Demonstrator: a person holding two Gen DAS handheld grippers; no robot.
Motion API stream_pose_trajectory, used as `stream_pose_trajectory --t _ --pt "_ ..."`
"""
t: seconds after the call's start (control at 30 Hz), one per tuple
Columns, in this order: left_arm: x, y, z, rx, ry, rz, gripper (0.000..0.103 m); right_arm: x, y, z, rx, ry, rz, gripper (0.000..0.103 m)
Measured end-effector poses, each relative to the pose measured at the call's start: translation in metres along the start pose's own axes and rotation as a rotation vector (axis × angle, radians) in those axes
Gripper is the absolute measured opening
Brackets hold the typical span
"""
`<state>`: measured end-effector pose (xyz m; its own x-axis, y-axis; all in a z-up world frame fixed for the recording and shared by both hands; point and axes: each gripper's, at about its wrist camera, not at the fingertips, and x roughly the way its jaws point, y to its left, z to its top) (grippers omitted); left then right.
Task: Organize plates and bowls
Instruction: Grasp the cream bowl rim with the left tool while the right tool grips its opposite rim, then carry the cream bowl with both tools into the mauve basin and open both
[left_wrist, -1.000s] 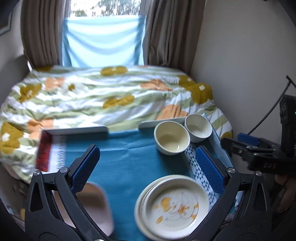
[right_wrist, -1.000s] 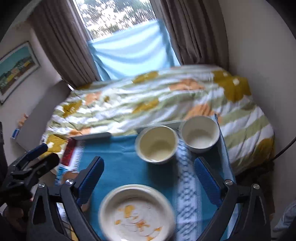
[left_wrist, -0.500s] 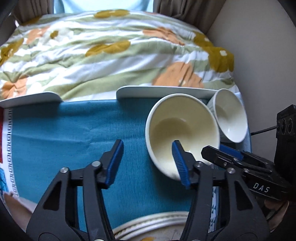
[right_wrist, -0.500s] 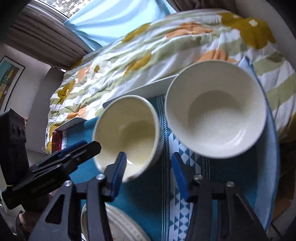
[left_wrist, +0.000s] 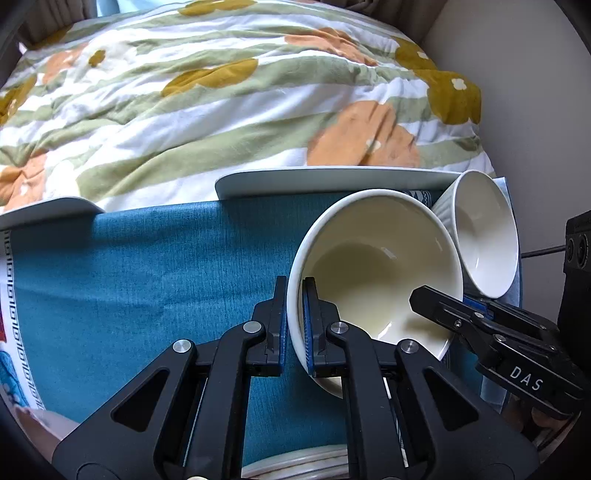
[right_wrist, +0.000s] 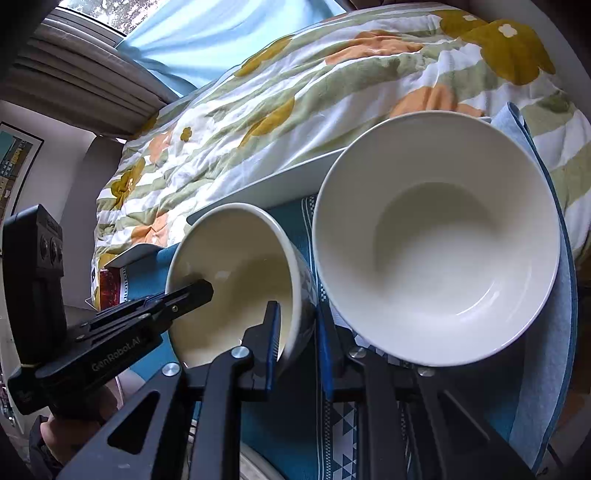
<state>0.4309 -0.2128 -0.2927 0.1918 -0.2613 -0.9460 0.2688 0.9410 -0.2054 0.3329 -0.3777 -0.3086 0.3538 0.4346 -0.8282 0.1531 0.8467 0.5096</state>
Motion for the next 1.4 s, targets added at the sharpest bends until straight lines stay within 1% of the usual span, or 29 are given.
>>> stream_pose_trajectory --t 0.13,0.23,0.33,0.43,0.5,0.53,0.63,0.73,0.77,0.8,0.9,0.97,1.0,1.1,1.13,1.2,1.27,1.3,1.4 --pt "-0.009 -0.002 -0.004 0.003 -0.006 0.013 0.006 -0.004 0.004 0.0 -0.022 0.01 -0.005 0.016" --pt "-0.024 -0.001 -0.009 -0.014 -0.024 0.016 0.006 -0.013 0.012 0.002 -0.053 0.007 -0.005 0.016" --pt "-0.049 0.002 -0.017 -0.024 -0.047 0.029 0.006 -0.024 0.028 0.0 -0.093 0.011 -0.007 0.015" --pt "-0.081 0.01 -0.029 -0.05 -0.074 0.027 0.006 -0.04 0.052 -0.006 -0.136 0.005 -0.001 0.015" --pt "-0.103 0.02 -0.039 -0.067 -0.092 0.02 0.006 -0.056 0.078 -0.018 -0.14 -0.009 0.021 0.015" --pt "-0.113 0.026 -0.045 -0.069 -0.099 0.02 0.006 -0.056 0.078 -0.018 -0.14 -0.009 0.021 0.015" --pt "-0.146 0.05 -0.068 -0.08 -0.125 0.019 0.006 -0.065 0.106 -0.034 -0.148 -0.021 0.041 0.015" --pt "-0.174 0.076 -0.09 -0.081 -0.143 0.026 0.006 -0.067 0.14 -0.055 -0.17 -0.026 0.046 0.015" --pt "-0.181 0.084 -0.097 -0.078 -0.148 0.029 0.006 -0.067 0.162 -0.069 -0.181 -0.024 0.056 0.015" --pt "-0.19 0.095 -0.106 -0.076 -0.153 0.034 0.006 -0.067 0.162 -0.069 -0.181 -0.024 0.056 0.015" --pt "-0.208 0.127 -0.128 -0.075 -0.153 0.047 0.006 -0.061 0.19 -0.087 -0.197 -0.014 0.066 0.015" --pt "-0.216 0.149 -0.142 -0.084 -0.147 0.053 0.006 -0.049 0.218 -0.105 -0.219 0.006 0.067 0.015" --pt "-0.217 0.157 -0.147 -0.087 -0.144 0.055 0.006 -0.049 0.218 -0.105 -0.219 0.006 0.067 0.015" --pt "-0.219 0.188 -0.165 -0.099 -0.125 0.066 0.006 -0.022 0.249 -0.127 -0.251 0.047 0.048 0.015" --pt "-0.218 0.194 -0.168 -0.102 -0.119 0.067 0.006 -0.022 0.249 -0.127 -0.251 0.047 0.048 0.015" --pt "-0.213 0.209 -0.177 -0.111 -0.103 0.066 0.006 -0.002 0.26 -0.138 -0.253 0.076 0.028 0.015" --pt "-0.206 0.223 -0.186 -0.119 -0.085 0.058 0.006 0.004 0.262 -0.141 -0.252 0.084 0.02 0.015" --pt "-0.201 0.227 -0.189 -0.124 -0.074 0.053 0.006 0.016 0.263 -0.146 -0.247 0.105 0.003 0.015" --pt "-0.185 0.24 -0.198 -0.13 -0.035 0.047 0.006 0.027 0.266 -0.15 -0.243 0.126 -0.014 0.015"
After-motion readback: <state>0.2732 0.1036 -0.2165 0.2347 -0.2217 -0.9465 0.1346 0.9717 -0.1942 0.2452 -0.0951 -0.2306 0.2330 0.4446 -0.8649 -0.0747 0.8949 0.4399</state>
